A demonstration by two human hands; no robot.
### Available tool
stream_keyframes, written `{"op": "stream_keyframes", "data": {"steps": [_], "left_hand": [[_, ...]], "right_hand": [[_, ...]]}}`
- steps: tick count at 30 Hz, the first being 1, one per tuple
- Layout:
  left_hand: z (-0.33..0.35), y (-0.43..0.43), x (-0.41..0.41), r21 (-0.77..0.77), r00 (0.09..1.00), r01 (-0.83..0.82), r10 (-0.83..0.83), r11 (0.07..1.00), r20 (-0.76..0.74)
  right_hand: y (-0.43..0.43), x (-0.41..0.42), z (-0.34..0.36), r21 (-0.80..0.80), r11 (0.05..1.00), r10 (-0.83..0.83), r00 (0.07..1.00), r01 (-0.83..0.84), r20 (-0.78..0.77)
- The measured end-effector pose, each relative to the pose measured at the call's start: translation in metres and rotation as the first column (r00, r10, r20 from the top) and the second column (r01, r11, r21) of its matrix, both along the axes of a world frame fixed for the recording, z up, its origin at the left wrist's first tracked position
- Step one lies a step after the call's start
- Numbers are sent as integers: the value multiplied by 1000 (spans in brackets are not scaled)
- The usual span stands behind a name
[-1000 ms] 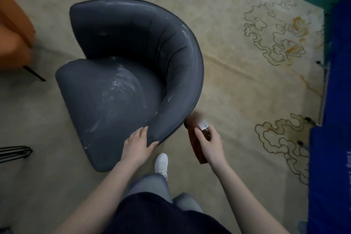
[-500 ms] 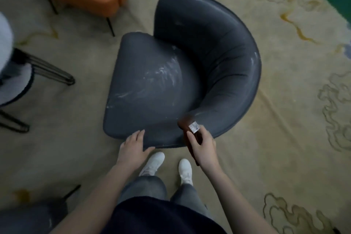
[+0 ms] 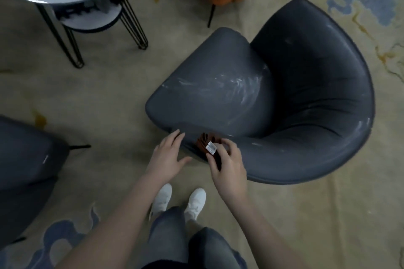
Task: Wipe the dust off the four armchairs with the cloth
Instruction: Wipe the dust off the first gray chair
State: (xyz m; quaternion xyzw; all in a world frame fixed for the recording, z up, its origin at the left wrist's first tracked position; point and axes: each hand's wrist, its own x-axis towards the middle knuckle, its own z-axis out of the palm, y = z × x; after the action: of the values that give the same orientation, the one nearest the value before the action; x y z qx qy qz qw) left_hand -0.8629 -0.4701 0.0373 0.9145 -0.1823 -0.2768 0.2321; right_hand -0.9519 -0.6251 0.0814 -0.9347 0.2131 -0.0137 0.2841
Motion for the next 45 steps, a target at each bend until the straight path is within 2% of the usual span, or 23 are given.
{"op": "stream_keyframes", "data": {"steps": [4, 9, 14, 18, 21, 23, 26, 29, 33, 36, 41, 45], "left_hand": [[-14, 7, 2, -62, 997, 16, -11, 998, 73], [-29, 9, 13, -157, 980, 113, -84, 981, 180], [-42, 13, 20, -279, 975, 100, -38, 955, 219], [-47, 13, 23, -339, 969, 79, 7, 937, 245], [-47, 12, 25, -364, 972, 63, 25, 929, 233], [-48, 13, 25, -378, 976, 64, 21, 924, 215], [-51, 16, 27, -406, 980, 75, 7, 911, 199], [-53, 19, 30, -428, 983, 73, 8, 901, 183], [-52, 16, 31, -435, 980, 50, 39, 899, 193], [-50, 13, 27, -422, 979, 11, 77, 906, 191], [-51, 10, 20, -423, 974, -31, 122, 906, 190], [-46, 8, 15, -420, 972, -55, 145, 906, 185]], "right_hand": [[22, 4, -18, -66, 998, 13, 999, -10, 43], [38, 14, -34, -90, 996, -7, 997, 14, 76], [42, 9, -42, -182, 981, -41, 989, 66, 141], [35, -1, -38, -175, 967, -162, 976, 186, 147], [40, 4, -36, -88, 932, -344, 934, 352, 95], [48, 12, -36, -22, 910, -410, 908, 413, 82], [65, 24, -39, -5, 946, -319, 932, 324, 172], [71, 23, -43, -72, 961, -252, 952, 267, 174], [54, 3, -40, -151, 925, -323, 932, 347, 165], [50, 8, -34, -113, 895, -412, 896, 432, 166], [62, 21, -38, -122, 937, -305, 938, 326, 168], [38, -11, -31, -163, 906, -368, 916, 392, 158]]}}
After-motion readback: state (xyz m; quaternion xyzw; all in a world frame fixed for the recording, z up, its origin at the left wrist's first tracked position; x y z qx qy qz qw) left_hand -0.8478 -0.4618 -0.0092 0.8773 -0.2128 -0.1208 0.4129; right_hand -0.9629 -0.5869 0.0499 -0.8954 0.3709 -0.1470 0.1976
